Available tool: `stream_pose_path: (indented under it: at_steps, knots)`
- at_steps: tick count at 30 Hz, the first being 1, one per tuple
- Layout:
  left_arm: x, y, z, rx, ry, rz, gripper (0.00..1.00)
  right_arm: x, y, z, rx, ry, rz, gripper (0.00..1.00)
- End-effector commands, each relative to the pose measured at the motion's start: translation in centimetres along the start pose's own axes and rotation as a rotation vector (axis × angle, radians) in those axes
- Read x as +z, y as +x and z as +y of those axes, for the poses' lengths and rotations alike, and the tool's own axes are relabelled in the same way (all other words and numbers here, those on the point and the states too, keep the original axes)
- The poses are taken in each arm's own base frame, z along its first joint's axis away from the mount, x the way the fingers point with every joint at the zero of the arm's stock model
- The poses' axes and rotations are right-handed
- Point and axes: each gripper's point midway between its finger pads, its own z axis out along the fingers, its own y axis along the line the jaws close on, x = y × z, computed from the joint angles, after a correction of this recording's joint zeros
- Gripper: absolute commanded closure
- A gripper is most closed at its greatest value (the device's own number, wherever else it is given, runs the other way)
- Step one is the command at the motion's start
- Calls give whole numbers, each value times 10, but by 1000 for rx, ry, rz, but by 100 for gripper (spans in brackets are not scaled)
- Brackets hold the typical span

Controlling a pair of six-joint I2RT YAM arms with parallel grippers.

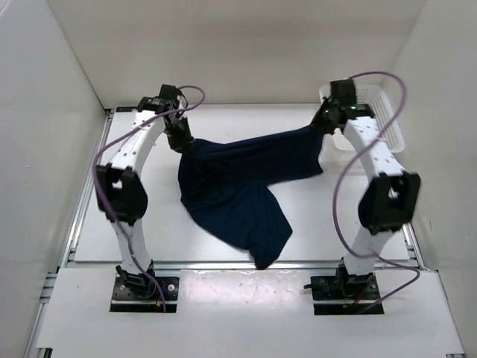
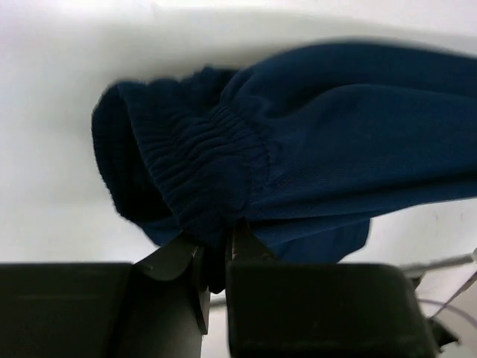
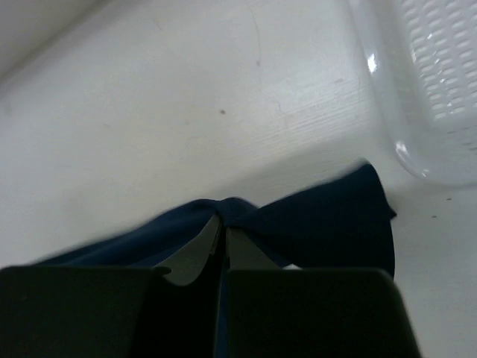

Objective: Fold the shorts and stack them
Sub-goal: Flatten the shorts out

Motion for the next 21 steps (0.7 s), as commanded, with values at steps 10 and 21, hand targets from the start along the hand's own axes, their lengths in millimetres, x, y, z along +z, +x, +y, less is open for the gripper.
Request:
stream_pose_path:
  at_steps: [10,21]
  knots:
    - [29,-90,78,-149,126,-29,90,112,12,30,-73,-65,96,100]
    - [23,-130,120,-243,63,-103,0,109,-29,74,-109,-202,39,11]
